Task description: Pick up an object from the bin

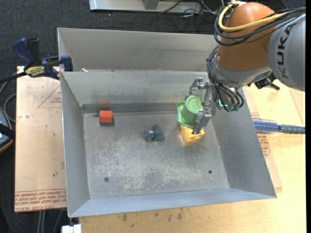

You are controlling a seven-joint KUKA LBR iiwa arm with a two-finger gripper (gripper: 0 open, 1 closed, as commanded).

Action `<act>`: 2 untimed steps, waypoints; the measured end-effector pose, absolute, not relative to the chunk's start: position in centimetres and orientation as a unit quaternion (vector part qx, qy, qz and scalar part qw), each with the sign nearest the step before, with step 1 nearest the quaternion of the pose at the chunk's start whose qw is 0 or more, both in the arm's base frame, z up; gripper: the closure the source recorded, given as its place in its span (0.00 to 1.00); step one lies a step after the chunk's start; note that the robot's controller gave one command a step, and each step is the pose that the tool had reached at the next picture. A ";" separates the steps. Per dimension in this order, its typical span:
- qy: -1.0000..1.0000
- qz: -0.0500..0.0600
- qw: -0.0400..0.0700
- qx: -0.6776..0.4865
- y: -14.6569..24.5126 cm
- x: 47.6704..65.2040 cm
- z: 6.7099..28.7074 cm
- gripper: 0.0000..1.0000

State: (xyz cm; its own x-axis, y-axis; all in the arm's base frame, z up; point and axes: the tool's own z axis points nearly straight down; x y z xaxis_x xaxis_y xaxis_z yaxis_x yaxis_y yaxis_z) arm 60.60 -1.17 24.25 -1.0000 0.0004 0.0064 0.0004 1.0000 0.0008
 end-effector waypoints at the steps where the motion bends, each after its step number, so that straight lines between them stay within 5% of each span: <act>1: -1.000 -0.001 0.003 -0.024 1.6 62.0 15.0 0.00; 2: -0.991 -0.001 -0.003 -0.136 0.9 65.2 8.6 0.00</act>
Offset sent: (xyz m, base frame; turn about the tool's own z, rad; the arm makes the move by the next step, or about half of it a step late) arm 0.0159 0.0249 -0.0864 0.0522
